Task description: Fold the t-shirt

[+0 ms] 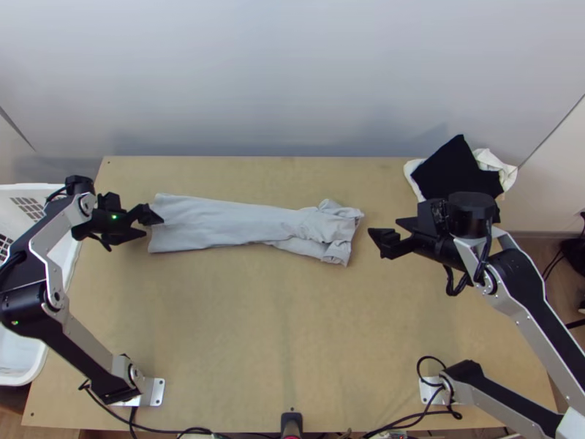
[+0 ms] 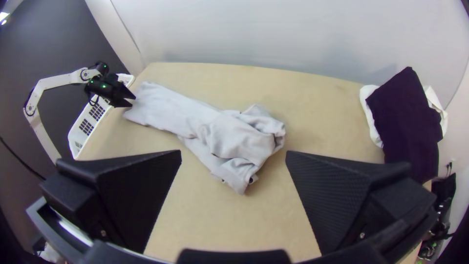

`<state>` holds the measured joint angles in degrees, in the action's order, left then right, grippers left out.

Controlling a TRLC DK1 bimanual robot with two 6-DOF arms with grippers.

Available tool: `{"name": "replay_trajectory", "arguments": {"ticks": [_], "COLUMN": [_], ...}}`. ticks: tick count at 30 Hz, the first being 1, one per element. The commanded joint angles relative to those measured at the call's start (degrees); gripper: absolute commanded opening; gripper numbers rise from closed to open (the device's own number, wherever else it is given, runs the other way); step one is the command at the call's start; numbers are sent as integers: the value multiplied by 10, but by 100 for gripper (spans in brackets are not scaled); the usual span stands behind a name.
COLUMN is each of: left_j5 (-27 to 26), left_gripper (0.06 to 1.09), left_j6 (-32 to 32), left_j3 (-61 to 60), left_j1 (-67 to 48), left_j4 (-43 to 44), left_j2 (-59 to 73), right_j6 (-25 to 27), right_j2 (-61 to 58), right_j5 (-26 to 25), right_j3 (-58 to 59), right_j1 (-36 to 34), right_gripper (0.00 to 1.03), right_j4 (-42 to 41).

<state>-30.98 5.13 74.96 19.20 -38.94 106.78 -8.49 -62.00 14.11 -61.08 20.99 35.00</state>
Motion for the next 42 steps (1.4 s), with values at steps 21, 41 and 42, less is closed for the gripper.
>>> {"name": "replay_trajectory", "arguments": {"ticks": [21,41,42], "left_j5": [-48,35,42], "left_gripper": [40,103,103], "left_j6": [26,-32,-38], "left_j3": [20,30,30], "left_j1": [-119,-87,-85], "left_j4": [8,-29,-29], "left_j2": [47,19,11], "right_j6": [-14,-16,-16], "right_j2": [34,30,30], "right_j5": [2,5,5], "right_j3": [40,36,36], "right_j1": [0,6,7], "right_gripper": [99,99,99], "right_j4": [35,38,38]}}
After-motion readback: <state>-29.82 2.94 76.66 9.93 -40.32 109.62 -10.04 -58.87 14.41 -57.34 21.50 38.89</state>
